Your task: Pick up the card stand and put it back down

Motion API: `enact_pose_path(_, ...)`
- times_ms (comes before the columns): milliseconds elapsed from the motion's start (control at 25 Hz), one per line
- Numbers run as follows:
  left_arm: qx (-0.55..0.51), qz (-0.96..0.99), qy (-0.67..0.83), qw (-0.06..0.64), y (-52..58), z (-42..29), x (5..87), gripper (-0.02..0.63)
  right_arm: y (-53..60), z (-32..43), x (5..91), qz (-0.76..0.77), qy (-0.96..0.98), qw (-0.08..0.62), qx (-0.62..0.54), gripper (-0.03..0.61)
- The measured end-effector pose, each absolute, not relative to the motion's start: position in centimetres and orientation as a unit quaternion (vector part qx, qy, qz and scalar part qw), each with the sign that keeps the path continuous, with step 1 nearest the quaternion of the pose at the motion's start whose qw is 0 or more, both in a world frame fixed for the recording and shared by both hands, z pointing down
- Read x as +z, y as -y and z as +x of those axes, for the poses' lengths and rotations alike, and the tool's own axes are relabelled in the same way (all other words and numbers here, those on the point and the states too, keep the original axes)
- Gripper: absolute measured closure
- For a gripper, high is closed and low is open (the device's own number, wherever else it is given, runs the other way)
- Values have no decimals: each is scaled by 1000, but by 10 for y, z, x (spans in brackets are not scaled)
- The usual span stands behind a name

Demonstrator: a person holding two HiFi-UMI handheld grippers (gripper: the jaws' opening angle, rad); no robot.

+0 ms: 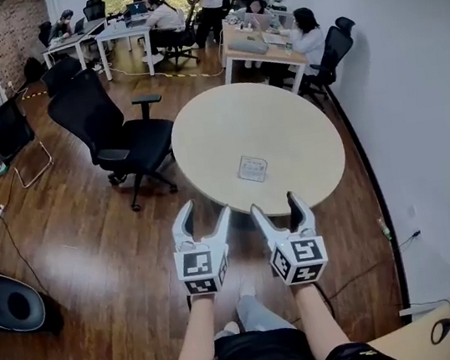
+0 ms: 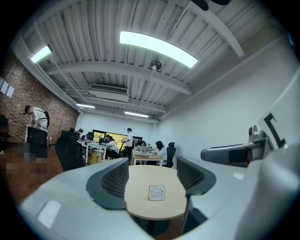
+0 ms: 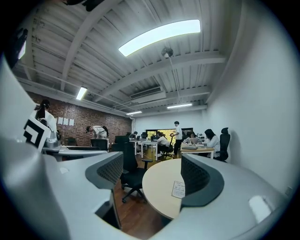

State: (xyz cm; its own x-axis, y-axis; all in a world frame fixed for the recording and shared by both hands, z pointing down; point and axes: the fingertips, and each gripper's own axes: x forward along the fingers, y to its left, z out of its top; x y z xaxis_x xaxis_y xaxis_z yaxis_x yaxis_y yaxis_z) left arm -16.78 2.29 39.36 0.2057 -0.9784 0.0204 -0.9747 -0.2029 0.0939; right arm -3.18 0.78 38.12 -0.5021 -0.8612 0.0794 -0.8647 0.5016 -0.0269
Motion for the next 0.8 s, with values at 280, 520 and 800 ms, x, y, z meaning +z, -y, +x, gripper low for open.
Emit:
enact_pose_path(280, -5, 776, 631, 26, 27, -172, 387, 293, 50, -44, 379, 488, 872, 5, 37, 198)
enact_pose_path(520, 10, 774, 633, 4, 80, -165, 367, 293, 106, -34, 356, 483, 875, -28, 32, 198)
enact_pose_path(800, 24, 786, 618, -15, 148, -134, 360, 293, 168, -7, 348, 484, 873, -47, 24, 202)
